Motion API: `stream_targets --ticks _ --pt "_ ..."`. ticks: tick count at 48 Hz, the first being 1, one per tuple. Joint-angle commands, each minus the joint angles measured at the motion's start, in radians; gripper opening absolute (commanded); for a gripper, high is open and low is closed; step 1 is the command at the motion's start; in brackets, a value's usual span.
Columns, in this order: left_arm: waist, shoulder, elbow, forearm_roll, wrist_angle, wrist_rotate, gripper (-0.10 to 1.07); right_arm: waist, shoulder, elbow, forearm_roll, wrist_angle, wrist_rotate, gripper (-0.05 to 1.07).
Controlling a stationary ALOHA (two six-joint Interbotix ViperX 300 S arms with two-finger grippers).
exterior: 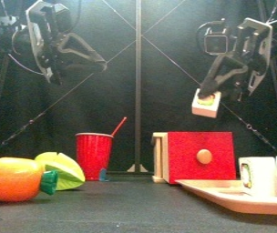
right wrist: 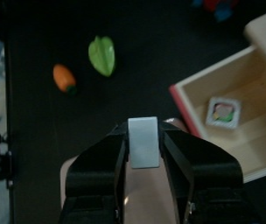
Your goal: Put sushi piece in drawer
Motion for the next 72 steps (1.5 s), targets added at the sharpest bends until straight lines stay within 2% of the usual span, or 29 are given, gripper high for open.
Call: stream_targets --ticks 1,12,17,41,60,72 --pt "0.0 0.006 -0.02 0.002 -0.009 0.0 0.56 -0.025 -0.043 0.005 -0.005 0.049 0.006 0.61" --pt "0.0 0.018 -0.023 0.002 -0.008 0.0 0.56 -0.032 -0.051 0.035 0.067 0.265 0.009 0.61" --pt "0.0 0.018 -0.023 0.002 -0.009 0.0 0.56 -0.025 -0.046 0.037 0.086 0.305 0.006 0.61" --pt "0.002 0.02 -0.023 0.002 -0.009 0.0 0.56 -0.023 -0.006 0.032 0.072 0.304 0.008 0.64" --pt "0.002 0.02 -0.023 0.003 -0.009 0.0 0.56 -0.023 0.014 0.02 0.072 0.307 0.006 0.84" --pt "0.002 0.02 -0.023 0.002 -0.009 0.0 0.56 -0.023 0.014 0.021 0.081 0.305 0.005 0.85"
